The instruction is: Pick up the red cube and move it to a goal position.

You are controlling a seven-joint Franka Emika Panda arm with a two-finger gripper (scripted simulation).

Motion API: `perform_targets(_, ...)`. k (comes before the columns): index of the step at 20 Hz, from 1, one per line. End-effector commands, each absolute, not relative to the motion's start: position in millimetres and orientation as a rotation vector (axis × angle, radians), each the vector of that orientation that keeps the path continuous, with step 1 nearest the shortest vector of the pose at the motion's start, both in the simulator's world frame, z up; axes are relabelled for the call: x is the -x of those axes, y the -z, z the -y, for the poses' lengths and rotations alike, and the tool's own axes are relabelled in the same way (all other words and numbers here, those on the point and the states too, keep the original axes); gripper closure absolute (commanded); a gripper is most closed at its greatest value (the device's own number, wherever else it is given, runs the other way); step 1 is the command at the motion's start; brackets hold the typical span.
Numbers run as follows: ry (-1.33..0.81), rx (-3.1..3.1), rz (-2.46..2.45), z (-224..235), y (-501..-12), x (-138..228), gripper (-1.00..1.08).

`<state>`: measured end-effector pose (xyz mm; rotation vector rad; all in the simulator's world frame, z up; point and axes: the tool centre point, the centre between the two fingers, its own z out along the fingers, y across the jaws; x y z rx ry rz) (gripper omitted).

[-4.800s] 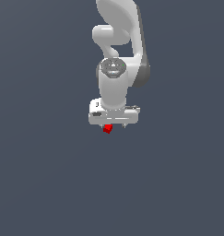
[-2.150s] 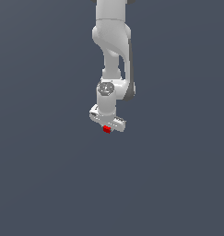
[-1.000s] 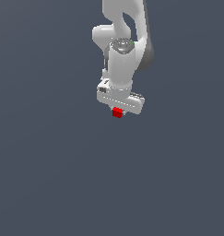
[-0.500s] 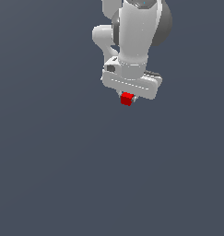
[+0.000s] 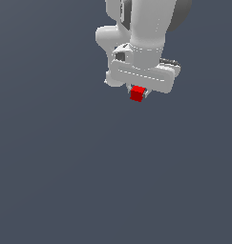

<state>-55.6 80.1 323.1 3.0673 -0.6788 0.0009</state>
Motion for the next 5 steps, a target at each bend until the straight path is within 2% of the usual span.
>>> perform_targets(1,0.000,-3.067,0.679,-81.6,-327.5,54.6,1.08)
perform_targets(5,0.000,-3.067,0.679,-81.5,-327.1,53.8,1.08)
